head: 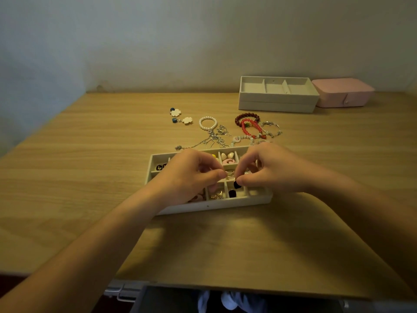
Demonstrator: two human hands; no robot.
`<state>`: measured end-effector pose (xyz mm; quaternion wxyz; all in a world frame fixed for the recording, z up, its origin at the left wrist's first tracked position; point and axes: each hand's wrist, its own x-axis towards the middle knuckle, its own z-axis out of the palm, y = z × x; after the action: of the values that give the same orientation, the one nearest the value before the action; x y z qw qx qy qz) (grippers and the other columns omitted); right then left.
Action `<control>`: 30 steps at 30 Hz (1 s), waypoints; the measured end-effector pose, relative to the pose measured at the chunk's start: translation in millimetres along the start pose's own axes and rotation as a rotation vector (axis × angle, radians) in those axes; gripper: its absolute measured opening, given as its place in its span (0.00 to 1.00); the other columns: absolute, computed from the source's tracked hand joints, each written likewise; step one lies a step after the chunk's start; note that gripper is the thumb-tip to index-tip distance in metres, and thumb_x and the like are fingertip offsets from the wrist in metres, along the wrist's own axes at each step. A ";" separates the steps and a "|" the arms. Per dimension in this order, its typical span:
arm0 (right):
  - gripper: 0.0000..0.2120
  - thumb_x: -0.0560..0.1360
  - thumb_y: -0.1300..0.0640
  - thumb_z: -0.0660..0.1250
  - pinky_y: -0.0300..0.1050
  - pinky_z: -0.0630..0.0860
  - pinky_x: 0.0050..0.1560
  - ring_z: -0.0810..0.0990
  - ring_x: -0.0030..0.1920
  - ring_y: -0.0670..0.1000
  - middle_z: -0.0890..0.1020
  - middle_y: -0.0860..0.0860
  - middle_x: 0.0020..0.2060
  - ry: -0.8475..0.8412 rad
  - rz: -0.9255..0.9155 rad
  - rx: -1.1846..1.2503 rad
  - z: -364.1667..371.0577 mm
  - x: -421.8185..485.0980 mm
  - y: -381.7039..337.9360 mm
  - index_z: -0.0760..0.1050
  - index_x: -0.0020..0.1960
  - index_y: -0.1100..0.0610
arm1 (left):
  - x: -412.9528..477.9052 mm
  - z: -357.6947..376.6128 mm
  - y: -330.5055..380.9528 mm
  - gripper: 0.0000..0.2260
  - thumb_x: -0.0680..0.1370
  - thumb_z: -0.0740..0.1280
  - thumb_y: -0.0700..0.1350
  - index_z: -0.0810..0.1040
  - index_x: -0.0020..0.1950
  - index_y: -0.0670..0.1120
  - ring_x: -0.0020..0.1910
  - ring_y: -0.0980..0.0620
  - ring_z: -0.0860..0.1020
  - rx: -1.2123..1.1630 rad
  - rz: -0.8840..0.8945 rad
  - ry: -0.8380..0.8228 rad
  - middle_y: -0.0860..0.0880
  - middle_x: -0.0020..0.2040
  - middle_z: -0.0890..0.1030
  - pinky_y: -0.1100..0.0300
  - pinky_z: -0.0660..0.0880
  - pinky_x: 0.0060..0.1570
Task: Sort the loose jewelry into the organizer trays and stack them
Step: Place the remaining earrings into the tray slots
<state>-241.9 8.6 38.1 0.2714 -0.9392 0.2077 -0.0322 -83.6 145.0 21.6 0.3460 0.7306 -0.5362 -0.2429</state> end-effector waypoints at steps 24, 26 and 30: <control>0.10 0.78 0.57 0.66 0.49 0.81 0.48 0.79 0.42 0.46 0.82 0.47 0.40 0.026 -0.054 -0.287 18.1 -9.0 -10.5 0.86 0.50 0.52 | -0.3 4.5 3.9 0.12 0.77 0.65 0.43 0.85 0.48 0.58 0.27 0.55 0.70 0.310 0.061 -0.084 0.47 0.35 0.80 0.63 0.64 0.28; 0.11 0.78 0.57 0.65 0.45 0.80 0.45 0.78 0.42 0.46 0.81 0.46 0.40 0.040 -0.048 -0.259 16.9 -9.9 -10.1 0.87 0.50 0.51 | -2.0 4.4 6.7 0.13 0.77 0.65 0.43 0.84 0.50 0.59 0.29 0.59 0.72 0.373 0.077 -0.102 0.49 0.35 0.80 0.65 0.63 0.27; 0.12 0.78 0.58 0.66 0.32 0.68 0.38 0.77 0.41 0.43 0.79 0.41 0.40 0.019 -0.040 -0.172 11.0 -12.3 -9.0 0.86 0.55 0.48 | -3.9 5.5 9.4 0.14 0.77 0.64 0.44 0.83 0.53 0.61 0.32 0.59 0.73 0.406 0.100 -0.134 0.51 0.35 0.80 0.62 0.65 0.30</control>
<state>-247.8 25.9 34.1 0.1870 -0.9627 0.1936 -0.0286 -94.6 145.5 25.2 0.1672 0.7400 -0.6314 -0.1604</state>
